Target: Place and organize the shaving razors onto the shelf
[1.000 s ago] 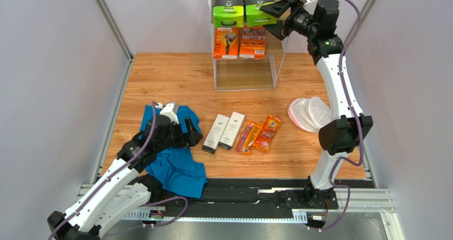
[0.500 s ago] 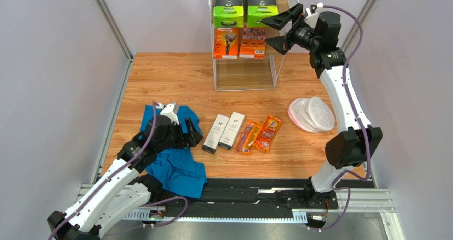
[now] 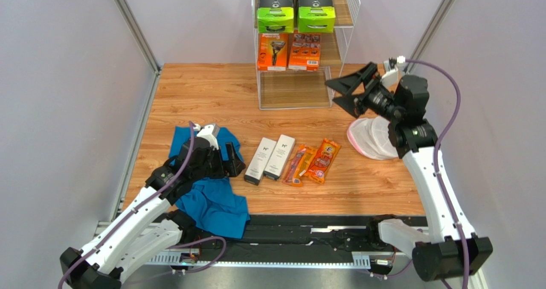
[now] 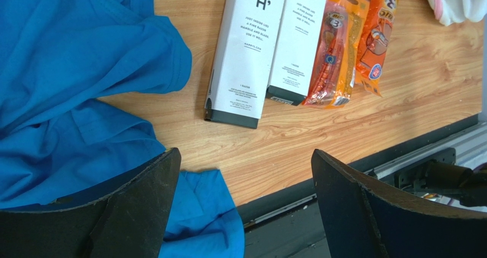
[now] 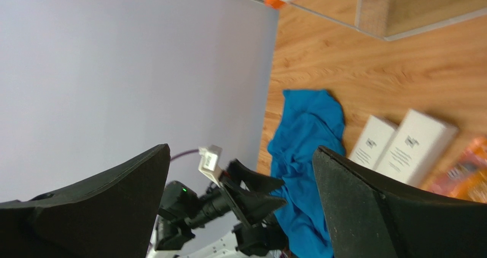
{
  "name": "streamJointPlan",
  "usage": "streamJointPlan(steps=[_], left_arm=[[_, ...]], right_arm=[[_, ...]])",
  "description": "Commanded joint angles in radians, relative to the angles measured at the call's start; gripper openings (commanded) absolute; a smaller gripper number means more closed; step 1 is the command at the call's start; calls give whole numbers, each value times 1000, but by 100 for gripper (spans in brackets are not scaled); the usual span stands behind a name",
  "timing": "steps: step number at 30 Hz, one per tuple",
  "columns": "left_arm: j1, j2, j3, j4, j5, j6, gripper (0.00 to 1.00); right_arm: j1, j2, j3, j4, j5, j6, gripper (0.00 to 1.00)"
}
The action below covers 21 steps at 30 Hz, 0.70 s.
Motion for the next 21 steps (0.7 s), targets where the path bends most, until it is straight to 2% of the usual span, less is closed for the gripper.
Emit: streamJointPlan(steps=[1,6,9,18,21], left_arm=[[-1,25,21,43,14,30,93],[-1,55,29,53,19,44,93],[-1,99,44,50,2,79,93],[-2,424,193,78,-3,189,94],[-2,585,260,87,-9,211,94]], right_arm=[[2,-114,-182,-70,42,-81,100],[2,-217,-391,-61,24,-89,100],[4,-238,-423,-84,-1,-106,100],[4,-309,-506,-128,-16,-110,100],[2,-344,-541,-118,-21,-97,100]])
